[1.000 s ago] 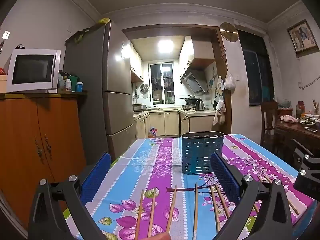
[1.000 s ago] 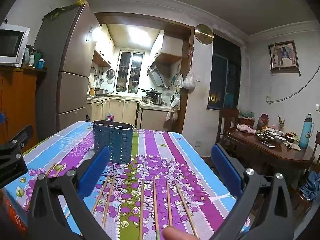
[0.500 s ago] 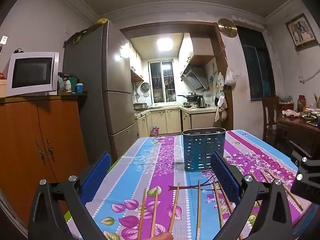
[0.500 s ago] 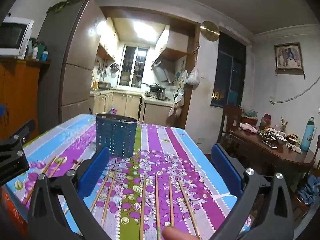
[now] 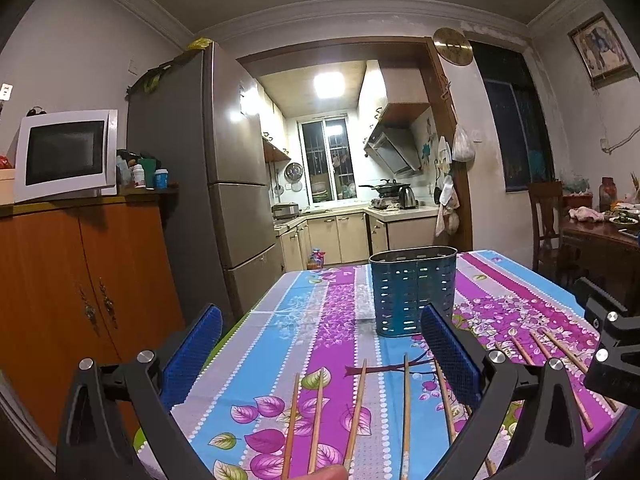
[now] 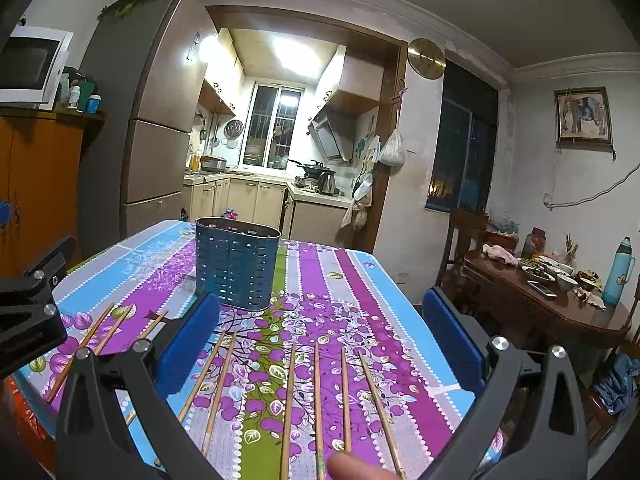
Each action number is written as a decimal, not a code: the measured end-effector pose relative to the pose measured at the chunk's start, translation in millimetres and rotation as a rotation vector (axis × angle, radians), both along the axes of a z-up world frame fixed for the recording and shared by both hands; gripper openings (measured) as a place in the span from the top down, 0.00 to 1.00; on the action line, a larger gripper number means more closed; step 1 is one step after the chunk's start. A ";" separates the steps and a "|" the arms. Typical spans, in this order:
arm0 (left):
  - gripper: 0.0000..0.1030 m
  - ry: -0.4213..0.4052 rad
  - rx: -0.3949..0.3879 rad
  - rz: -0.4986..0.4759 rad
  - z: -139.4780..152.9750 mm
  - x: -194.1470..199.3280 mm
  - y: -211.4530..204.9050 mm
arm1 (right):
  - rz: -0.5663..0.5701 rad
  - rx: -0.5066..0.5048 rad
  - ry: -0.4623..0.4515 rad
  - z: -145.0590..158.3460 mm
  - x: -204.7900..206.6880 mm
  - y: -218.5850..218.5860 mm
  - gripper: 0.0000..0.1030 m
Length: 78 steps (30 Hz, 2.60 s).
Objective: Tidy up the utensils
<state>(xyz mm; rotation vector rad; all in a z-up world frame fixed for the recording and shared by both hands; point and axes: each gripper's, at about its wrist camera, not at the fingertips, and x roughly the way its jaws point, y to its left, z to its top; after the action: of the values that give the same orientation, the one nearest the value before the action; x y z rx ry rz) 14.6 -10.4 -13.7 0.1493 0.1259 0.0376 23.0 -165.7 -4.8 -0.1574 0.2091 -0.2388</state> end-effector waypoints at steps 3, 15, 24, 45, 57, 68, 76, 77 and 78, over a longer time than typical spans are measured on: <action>0.03 0.005 -0.004 -0.004 0.2 0.2 -0.2 | -0.001 0.001 0.001 -0.5 0.5 -0.6 0.05; 0.03 0.020 -0.011 -0.004 -1.8 1.5 -0.6 | 0.000 0.000 0.002 -1.2 1.1 0.3 0.05; 0.03 0.026 -0.007 -0.003 -2.8 2.5 -1.0 | -0.003 -0.001 0.001 -1.4 1.8 0.7 0.05; 0.03 0.028 -0.042 0.033 8.8 1.5 43.9 | -0.033 0.020 -0.175 8.7 -24.3 -20.8 0.05; 0.03 0.116 -0.103 0.073 4.1 -18.6 145.8 | 0.030 0.146 -0.066 -6.6 -30.2 -78.4 0.05; 0.28 0.354 -0.039 -0.210 -70.8 -39.4 99.4 | 0.047 0.027 0.084 -39.5 -47.1 -76.0 0.05; 0.56 0.445 0.029 -0.255 -120.6 -17.5 60.1 | 0.078 0.032 0.151 -65.6 -45.4 -75.0 0.05; 0.59 0.456 0.015 -0.246 -123.4 -13.3 61.2 | 0.089 0.038 0.156 -67.6 -45.2 -74.7 0.06; 0.61 0.472 -0.007 -0.244 -126.5 -8.4 63.6 | 0.100 0.043 0.159 -68.8 -44.9 -74.8 0.11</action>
<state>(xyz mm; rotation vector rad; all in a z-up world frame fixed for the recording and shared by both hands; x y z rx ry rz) 6.2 53.1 -140.2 0.1639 0.5772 -0.2430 -21.9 -240.5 -73.6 -0.1442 0.3630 -0.1219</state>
